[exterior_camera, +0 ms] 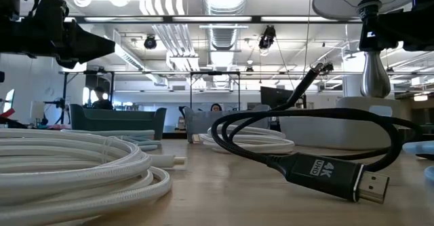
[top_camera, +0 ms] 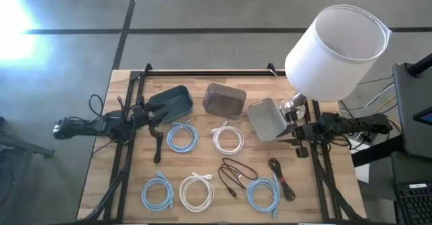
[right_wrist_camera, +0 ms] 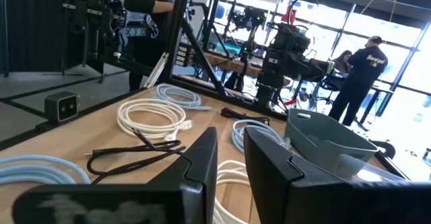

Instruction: Pick & Place USB Port

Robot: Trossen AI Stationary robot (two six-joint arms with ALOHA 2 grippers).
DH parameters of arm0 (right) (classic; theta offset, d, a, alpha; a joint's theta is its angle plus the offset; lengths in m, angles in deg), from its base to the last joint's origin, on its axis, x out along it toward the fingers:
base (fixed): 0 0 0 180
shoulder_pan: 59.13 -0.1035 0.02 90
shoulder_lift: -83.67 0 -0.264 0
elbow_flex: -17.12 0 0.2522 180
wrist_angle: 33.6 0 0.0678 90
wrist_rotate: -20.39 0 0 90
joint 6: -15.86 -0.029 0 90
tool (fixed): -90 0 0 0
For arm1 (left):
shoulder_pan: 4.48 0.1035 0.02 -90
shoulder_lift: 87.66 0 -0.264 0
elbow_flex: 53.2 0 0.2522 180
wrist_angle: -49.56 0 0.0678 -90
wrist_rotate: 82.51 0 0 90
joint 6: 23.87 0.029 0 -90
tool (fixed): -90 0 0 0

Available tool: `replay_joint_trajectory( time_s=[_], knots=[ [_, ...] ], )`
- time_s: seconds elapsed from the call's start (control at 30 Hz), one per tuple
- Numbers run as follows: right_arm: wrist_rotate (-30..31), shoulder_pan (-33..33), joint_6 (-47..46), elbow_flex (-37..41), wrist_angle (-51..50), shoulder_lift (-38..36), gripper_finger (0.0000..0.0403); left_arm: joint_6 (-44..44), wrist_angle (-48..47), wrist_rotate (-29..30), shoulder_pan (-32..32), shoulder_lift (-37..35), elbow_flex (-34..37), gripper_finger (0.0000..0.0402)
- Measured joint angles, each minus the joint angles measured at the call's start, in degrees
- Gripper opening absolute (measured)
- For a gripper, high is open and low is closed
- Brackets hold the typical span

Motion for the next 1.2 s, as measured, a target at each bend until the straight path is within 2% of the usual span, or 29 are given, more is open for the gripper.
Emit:
replay_joint_trajectory(
  time_s=[0.4,0.9,1.2],
  knots=[
    [0.0,0.0,0.0,0.0,0.0,0.0,0.0089,0.0,0.0,0.0,0.0,0.0,0.0,0.0172],
    [0.0,0.0,0.0,0.0,0.0,0.0,0.0068,0.0,0.0,0.0,0.0,0.0,0.0,0.0172],
    [0.0,0.0,0.0,0.0,0.0,0.0,0.008,0.0,0.0,0.0,0.0,0.0,0.0,0.0172]
  ],
)
